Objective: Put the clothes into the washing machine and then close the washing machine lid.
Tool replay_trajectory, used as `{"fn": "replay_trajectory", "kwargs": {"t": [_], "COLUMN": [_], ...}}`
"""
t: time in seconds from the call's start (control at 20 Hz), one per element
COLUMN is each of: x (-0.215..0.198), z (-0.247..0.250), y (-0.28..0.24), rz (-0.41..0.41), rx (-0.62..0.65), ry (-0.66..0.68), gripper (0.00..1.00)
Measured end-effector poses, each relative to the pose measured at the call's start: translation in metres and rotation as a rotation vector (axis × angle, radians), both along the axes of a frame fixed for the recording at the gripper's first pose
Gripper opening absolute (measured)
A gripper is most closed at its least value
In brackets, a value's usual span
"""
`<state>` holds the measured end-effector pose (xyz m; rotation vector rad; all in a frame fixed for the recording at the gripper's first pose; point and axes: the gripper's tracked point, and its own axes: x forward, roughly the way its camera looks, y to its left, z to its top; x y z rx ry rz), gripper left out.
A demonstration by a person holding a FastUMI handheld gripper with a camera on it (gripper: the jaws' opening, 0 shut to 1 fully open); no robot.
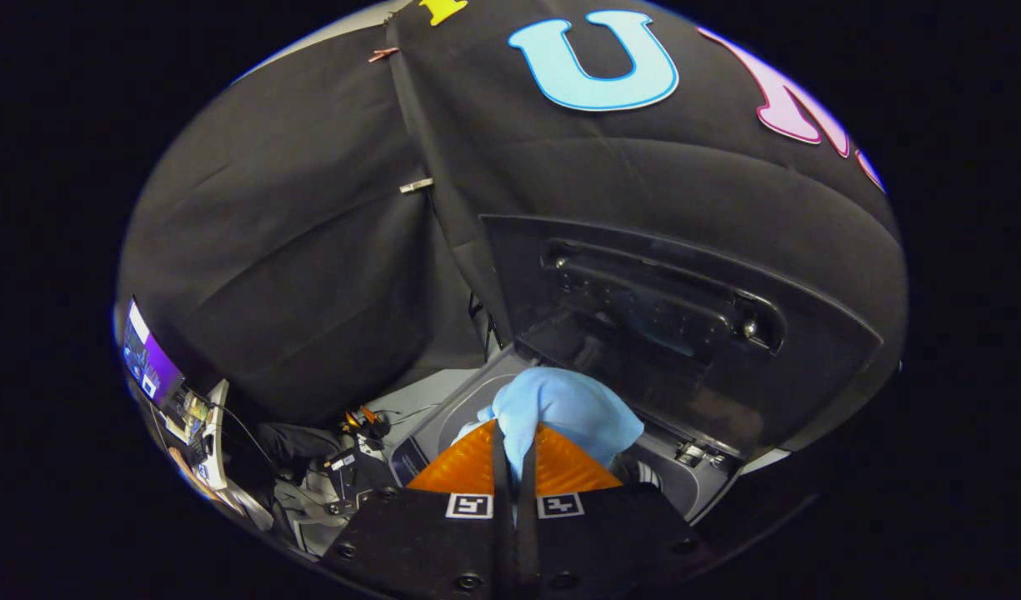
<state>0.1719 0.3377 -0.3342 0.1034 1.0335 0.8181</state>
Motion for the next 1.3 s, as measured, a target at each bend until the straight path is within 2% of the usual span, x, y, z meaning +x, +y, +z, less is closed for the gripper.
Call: {"fn": "replay_trajectory", "kwargs": {"t": [0.25, 0.3, 0.5, 0.6, 0.8, 1.0, 1.2, 1.3], "x": [-0.003, -0.003, 0.000, -0.001, 0.006, 0.037, 0.073, 0.095], "z": [-0.001, 0.004, 0.030, 0.027, 0.048, 0.075, 0.092, 0.093], "y": [0.002, 0.002, 0.011, 0.011, 0.015, 0.011, -0.004, -0.018], "rz": [0.044, 0.043, 0.048, 0.070, 0.072, -0.020, -0.167, -0.263], "rx": [-0.029, -0.017, 0.068, 0.061, 0.096, 0.160, 0.197, 0.176], "ry": [-0.060, -0.061, -0.122, -0.155, -0.236, -0.373, -0.465, -0.515], "gripper": [0.05, 0.08, 0.66, 0.71, 1.00, 0.99, 0.99, 0.99]}}
